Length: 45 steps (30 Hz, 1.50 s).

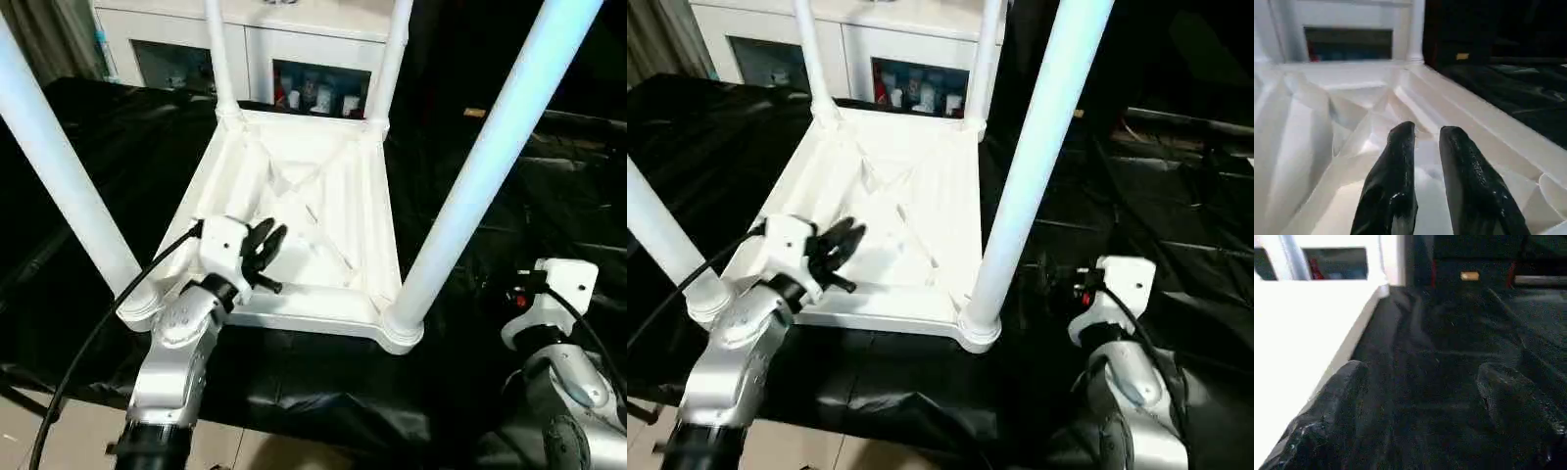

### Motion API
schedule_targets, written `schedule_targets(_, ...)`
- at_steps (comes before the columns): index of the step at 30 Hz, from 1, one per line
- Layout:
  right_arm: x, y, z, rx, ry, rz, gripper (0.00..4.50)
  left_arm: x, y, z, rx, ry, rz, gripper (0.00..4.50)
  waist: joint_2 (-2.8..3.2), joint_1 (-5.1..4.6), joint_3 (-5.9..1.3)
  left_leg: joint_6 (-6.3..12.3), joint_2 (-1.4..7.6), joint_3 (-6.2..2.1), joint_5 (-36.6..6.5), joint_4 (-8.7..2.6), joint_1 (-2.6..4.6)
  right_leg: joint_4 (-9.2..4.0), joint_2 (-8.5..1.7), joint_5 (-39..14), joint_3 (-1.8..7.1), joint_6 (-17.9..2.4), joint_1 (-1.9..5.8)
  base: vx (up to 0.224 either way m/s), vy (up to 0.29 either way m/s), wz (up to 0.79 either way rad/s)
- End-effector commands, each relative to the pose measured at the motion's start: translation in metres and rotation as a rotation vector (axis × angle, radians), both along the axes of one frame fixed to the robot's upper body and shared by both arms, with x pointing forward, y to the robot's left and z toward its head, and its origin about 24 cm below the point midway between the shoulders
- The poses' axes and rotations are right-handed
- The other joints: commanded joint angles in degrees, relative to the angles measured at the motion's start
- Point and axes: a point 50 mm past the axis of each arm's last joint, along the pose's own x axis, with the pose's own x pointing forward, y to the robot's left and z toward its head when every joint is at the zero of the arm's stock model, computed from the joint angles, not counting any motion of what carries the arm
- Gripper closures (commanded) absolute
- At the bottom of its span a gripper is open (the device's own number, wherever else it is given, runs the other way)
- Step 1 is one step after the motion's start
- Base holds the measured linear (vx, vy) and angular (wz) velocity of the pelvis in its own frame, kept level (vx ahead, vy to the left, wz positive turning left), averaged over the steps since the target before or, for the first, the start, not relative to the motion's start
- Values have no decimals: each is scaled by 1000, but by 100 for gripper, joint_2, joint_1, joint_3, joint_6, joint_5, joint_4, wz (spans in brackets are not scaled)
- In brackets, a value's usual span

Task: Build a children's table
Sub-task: Rotate leg to tighten

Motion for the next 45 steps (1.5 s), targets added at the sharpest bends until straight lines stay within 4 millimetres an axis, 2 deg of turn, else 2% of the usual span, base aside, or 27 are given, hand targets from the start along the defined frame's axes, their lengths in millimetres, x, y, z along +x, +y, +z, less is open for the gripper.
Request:
schedule_targets(1,0,2,3,-9,5,-3,68,-2,-5,2,2,12,8,350,-68,-30,-318,245,-75,100,-892,-339,-87,-376,22,-1002,98,-613,174,0,0,0)
schedule_targets(2,1,2,4,-11,6,3,68,-3,-5,2,0,17,16,350,-54,-36,-347,368,-88,106,-469,-308,-118,-328,50,-505,79,-757,166,0,0,0)
schedule_targets(4,3,3,4,-23,9,9,68,-5,-4,1,-5,31,42,350,-66,-44,-512,1182,-244,158,1462,-50,-236,-186,136,1884,-15,-1350,71,0,0,0)
schedule_targets(6,4,3,5,-26,10,13,68,-7,-4,1,12,34,47,350,-78,-83,-559,1691,-312,169,1294,1,-313,-257,124,1943,-74,-1603,36,-37,9,1)
schedule_targets(8,5,4,6,-29,11,21,68,-7,-4,0,22,34,49,350,-51,-122,-422,1498,-179,172,-700,-109,-265,-507,68,-801,-139,-1366,-36,-101,32,-1)
schedule_targets(9,5,5,6,-30,10,39,68,-8,-3,0,11,30,59,350,-37,-199,-311,882,-120,121,-2253,-147,-110,-631,71,-3013,-222,-740,-115,-107,35,-5)
schedule_targets(10,4,6,5,-29,10,48,68,-8,-3,1,0,24,65,350,-33,-301,-229,315,-115,25,-3301,-121,94,-804,109,-4310,-396,1,-212,-129,42,-10)
schedule_targets(11,4,6,5,-31,10,58,68,-9,-2,1,1,21,74,350,-16,-352,-183,147,-110,-28,-3665,-138,153,-955,167,-4537,-537,288,-221,-129,42,-10)
schedule_targets(12,2,6,3,-38,17,70,68,-12,0,-1,16,16,68,350,104,-431,-61,35,70,-153,-4497,-515,105,-833,252,-3836,-768,312,62,-103,38,-13)
schedule_targets(13,2,6,2,-40,21,73,68,-13,1,-1,23,14,63,350,161,-96,116,-97,364,-6,-5360,-1208,-650,830,90,-1757,-566,-275,796,-110,-5,-2)
schedule_targets(14,1,7,1,-38,26,80,68,-14,2,0,20,-2,64,350,170,169,33,40,284,128,-5298,-1113,-478,692,97,-1392,-553,-326,682,-110,-5,-2)
schedule_targets(15,0,7,1,-36,30,88,68,-16,3,0,10,-5,69,350,34,122,-103,104,303,207,-4385,-888,-100,662,-90,-2471,24,-38,559,-74,-110,-3)
schedule_targets(16,-3,8,0,-36,32,117,68,-21,9,3,16,-46,83,350,-161,126,-124,-240,-116,29,-2870,134,217,-611,-613,-5342,161,302,-34,-73,-103,-10)
schedule_targets(17,-3,8,0,-35,32,120,68,-21,10,3,16,-51,84,350,-318,63,-133,-67,-141,36,-2023,438,109,-777,-687,-6040,299,533,-55,-73,-103,-10)
schedule_targets(18,-6,9,-1,-44,34,144,68,-25,16,4,5,-79,79,332,-236,175,-198,-1,-35,-77,-1000,62,-156,-528,-613,-5295,312,417,309,0,0,0)
schedule_targets(19,-9,10,-3,-56,41,161,68,-28,20,5,-17,-89,66,332,-170,215,-183,-172,-17,-45,-1044,-155,-83,-417,-307,-4086,149,243,232,0,0,0)
schedule_targets(21,-17,13,-6,-20,56,240,41,-39,28,9,-53,-99,19,314,-113,210,-152,-168,-2,-34,-1565,-272,1,-314,-161,-3071,121,-56,208,0,0,0)
schedule_targets(22,-23,18,-8,9,61,320,41,-44,32,9,-35,-103,2,311,-13,211,-154,-156,12,-62,-1871,-313,14,-310,-172,-3080,122,-186,222,0,0,0)
schedule_targets(23,-28,22,-8,32,59,387,35,-49,36,9,-14,-106,-11,304,-20,168,-144,-129,24,-93,-1991,-371,-34,-319,-157,-2974,102,-216,284,0,0,0)
schedule_targets(31,-42,35,-1,136,37,701,0,-81,90,12,170,-139,22,248,-97,114,-192,-2,36,-132,-2066,-467,-48,-261,-120,-1893,126,-470,354,23,37,-7)
schedule_targets(32,-41,36,0,138,37,727,0,-84,96,13,167,-129,31,248,-73,131,-211,1,32,-130,-2001,-450,-24,-243,-126,-1735,135,-506,350,56,34,-12)
schedule_targets(33,-39,39,0,136,41,760,0,-86,107,17,194,-132,70,229,-115,145,-215,32,46,-100,-1929,-433,17,-245,-116,-1429,154,-587,314,64,16,-3)
schedule_targets(35,-34,45,1,147,45,826,0,-89,124,25,182,-126,147,220,-114,154,-225,85,27,-96,-1705,-430,-9,-191,-120,-1034,149,-676,355,60,6,-3)
schedule_targets(38,-28,53,0,140,44,871,0,-87,123,30,108,-122,176,205,-196,225,-250,182,35,-66,-1258,-385,24,-140,-124,-412,147,-799,369,17,-1,-1)
schedule_targets(39,-26,54,-1,141,42,874,0,-86,122,30,81,-106,188,181,-185,230,-247,173,29,-51,-1238,-381,39,-130,-120,-345,149,-857,362,0,0,0)
schedule_targets(40,-22,56,-2,138,38,870,0,-84,119,26,51,-72,211,174,-243,238,-254,171,33,-42,-1264,-372,39,-121,-124,-373,149,-863,367,0,0,0)
schedule_targets(45,-12,66,-2,136,21,880,0,-75,118,21,20,-53,321,137,-221,256,-236,-33,31,-54,-1653,-413,46,-193,-146,-1126,165,-699,359,0,0,0)
